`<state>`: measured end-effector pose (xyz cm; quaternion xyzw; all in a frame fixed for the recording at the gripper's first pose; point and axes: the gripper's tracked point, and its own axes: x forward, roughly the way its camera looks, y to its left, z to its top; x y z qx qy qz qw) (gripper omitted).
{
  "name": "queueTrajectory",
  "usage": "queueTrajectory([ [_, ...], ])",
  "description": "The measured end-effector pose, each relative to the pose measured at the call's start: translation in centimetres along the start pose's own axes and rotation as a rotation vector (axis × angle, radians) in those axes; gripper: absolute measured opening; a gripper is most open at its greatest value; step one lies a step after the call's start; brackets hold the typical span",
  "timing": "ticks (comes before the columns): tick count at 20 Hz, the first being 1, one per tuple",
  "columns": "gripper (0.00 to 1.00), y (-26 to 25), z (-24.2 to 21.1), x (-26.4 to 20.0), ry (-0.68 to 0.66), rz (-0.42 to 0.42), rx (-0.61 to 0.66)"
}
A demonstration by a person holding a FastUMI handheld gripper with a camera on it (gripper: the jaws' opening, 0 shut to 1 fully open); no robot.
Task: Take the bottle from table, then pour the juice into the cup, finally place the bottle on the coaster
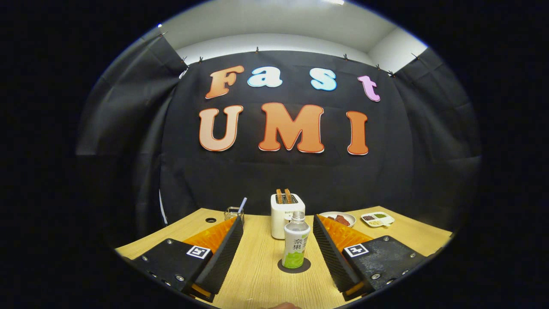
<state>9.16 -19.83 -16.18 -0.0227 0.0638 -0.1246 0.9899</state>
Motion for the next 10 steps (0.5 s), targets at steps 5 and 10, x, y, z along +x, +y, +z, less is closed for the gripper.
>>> queueTrajectory([
  [5,0.97,1.1,5.5,-5.6,-0.030,0.055,0.050],
  [10,0.97,1.6,8.6,-10.0,-0.051,0.140,0.128],
])
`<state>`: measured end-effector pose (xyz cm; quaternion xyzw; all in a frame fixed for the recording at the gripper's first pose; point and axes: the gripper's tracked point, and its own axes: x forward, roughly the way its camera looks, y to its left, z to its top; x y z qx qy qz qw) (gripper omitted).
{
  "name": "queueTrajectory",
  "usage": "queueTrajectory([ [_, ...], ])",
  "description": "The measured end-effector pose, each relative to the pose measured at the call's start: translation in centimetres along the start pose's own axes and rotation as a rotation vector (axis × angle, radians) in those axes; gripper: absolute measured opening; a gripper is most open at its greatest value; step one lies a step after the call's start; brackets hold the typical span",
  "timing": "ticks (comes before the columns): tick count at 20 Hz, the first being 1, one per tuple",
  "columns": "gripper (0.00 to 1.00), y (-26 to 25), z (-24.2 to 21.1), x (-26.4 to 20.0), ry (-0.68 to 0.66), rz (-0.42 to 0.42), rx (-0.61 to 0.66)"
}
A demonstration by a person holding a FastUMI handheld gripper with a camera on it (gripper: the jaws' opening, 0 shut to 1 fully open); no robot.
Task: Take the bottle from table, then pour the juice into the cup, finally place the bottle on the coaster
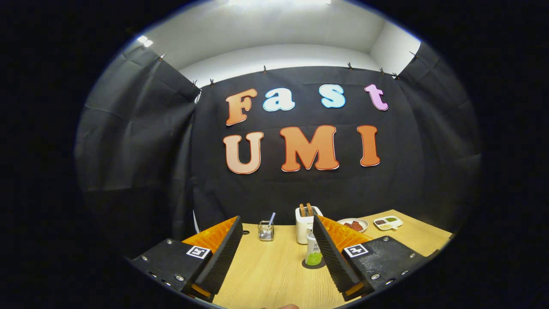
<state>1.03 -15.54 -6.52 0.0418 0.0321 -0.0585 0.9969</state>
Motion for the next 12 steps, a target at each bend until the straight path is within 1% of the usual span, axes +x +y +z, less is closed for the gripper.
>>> queueTrajectory([
  [4,0.97,-0.8,2.1,-2.0,-0.050,0.006,0.054],
  [7,0.97,-1.3,1.5,-2.6,-0.057,0.009,0.102],
  [9,0.97,-0.7,1.6,-2.7,-0.065,0.027,0.080],
  [12,0.98,0.4,1.6,-2.6,-0.064,0.041,0.014],
])
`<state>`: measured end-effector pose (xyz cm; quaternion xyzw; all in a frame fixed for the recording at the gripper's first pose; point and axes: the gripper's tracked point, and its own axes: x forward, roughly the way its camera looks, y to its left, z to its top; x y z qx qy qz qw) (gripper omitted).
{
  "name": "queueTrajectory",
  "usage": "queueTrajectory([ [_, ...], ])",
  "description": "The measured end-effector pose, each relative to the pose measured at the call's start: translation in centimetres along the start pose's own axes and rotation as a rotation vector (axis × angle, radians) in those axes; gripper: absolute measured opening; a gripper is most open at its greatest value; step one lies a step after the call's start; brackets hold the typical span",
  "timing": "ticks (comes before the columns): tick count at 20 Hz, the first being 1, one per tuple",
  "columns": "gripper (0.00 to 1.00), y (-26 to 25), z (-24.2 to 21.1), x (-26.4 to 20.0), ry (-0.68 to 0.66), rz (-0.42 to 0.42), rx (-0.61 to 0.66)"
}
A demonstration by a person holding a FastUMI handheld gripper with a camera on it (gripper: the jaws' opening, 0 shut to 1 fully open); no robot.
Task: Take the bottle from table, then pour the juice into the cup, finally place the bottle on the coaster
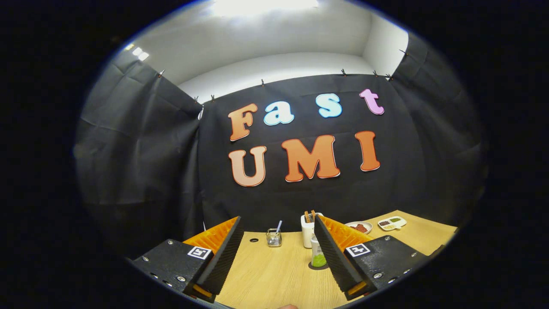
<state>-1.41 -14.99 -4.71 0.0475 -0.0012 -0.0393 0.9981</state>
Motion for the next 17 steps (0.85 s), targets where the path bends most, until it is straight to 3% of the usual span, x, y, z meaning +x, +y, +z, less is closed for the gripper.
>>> queueTrajectory([
  [3,0.98,2.2,0.4,0.0,-0.007,0.048,-0.037],
  [17,0.98,4.2,2.0,-1.6,-0.079,0.085,-0.096],
])
